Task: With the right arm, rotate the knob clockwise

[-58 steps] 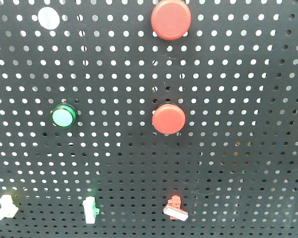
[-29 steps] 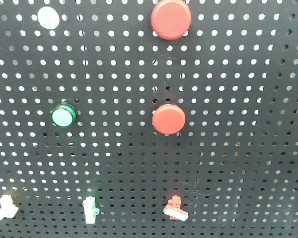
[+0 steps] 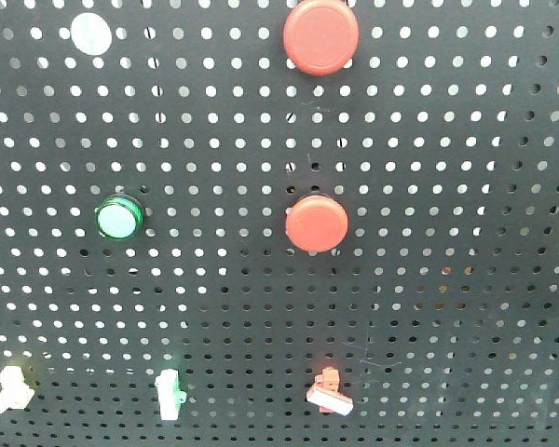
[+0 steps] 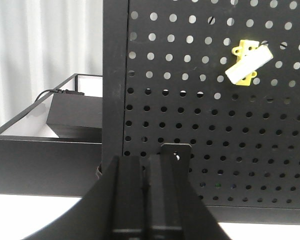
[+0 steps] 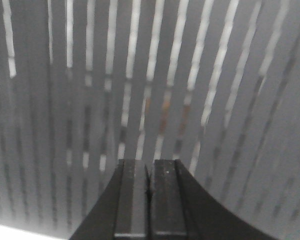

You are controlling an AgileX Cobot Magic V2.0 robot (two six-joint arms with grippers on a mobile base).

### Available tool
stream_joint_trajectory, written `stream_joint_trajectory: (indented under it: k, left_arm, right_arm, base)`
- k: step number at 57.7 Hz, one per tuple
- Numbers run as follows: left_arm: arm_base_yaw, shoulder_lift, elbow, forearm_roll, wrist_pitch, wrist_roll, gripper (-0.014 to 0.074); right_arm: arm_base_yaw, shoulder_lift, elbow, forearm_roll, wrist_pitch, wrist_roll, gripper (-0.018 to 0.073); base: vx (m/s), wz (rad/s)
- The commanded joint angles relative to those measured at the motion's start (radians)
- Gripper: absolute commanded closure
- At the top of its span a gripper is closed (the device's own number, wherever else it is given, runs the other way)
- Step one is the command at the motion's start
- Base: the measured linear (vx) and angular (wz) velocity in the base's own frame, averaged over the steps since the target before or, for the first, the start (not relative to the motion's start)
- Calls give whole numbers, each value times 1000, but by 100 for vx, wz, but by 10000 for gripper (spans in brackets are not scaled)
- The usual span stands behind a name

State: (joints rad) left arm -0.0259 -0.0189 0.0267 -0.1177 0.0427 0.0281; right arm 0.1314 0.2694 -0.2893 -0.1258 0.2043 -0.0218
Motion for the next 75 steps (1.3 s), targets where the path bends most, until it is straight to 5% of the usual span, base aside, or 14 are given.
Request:
stream_joint_trajectory:
  k: [1,8,15,29,75]
  left_arm:
    - [2,1,13,-8,-82,-10,603]
    - [2,1,13,-8,-82,-10,603]
    - [2,1,13,-8,-82,-10,603]
    - [2,0,13,-8,-81,-10,603]
    - [2,0,13,-8,-81,-10,603]
  right_arm:
    - [-4,17,-2,-16,-83,-17,568]
    - [-11,-31,64,-13,-97,-16,568]
    - [-80,-166,181,107,-113,-4,568]
    - [-184,-289,325,114,-85,22,568]
    - [-185,-293,326,119,-105,10,568]
  base:
    - [0,0]
    - [0,0]
    - [0,0]
    - [0,0]
    - [0,0]
